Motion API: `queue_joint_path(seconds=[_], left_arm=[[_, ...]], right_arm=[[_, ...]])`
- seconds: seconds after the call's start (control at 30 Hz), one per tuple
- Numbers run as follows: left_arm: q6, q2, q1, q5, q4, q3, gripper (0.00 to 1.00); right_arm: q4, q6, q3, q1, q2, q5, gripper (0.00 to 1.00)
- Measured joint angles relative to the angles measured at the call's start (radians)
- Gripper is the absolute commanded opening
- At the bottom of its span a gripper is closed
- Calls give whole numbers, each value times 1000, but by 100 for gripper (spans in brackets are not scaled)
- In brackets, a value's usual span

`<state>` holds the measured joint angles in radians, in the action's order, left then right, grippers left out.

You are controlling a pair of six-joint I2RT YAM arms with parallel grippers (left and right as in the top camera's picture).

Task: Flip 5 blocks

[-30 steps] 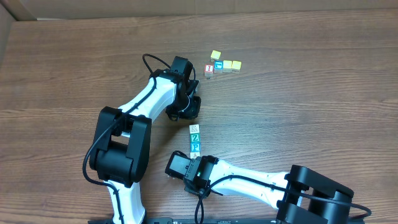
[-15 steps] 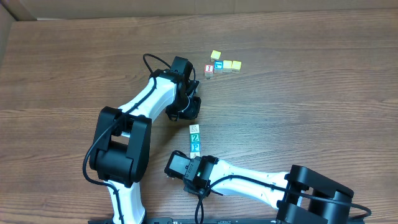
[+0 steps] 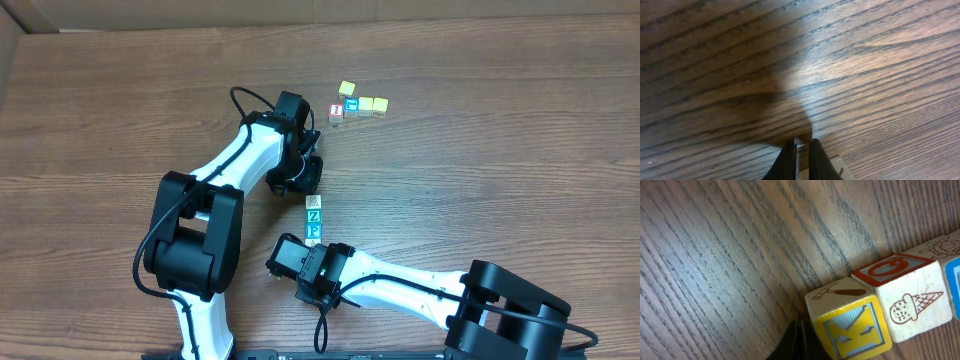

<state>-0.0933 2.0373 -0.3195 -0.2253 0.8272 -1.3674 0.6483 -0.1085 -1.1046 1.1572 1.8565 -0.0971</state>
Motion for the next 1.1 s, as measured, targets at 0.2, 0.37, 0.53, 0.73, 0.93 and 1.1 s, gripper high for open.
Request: queue_joint_path(seconds=[0.2,0.37,0.53,0.73,0.93,1.1], left_arm=[[0,0,0,0,-14,0,4],[0,0,0,0,-3,-1,4],[-2,6,17,0,85,-82,4],[-77,14,100,0,210,-348,4],[-178,14,233,0,303,-482,4],[-223,14,367,0,375,-485,4]], right_arm=[[-4,0,0,0,0,3,4],[-5,0,0,0,0,16,4],[47,0,-12,0,1,39,4],[224,26,-191,-17,11,103,4],[351,117,-390,-146,11,146,4],[380,188,-431,-357,11,200,4]])
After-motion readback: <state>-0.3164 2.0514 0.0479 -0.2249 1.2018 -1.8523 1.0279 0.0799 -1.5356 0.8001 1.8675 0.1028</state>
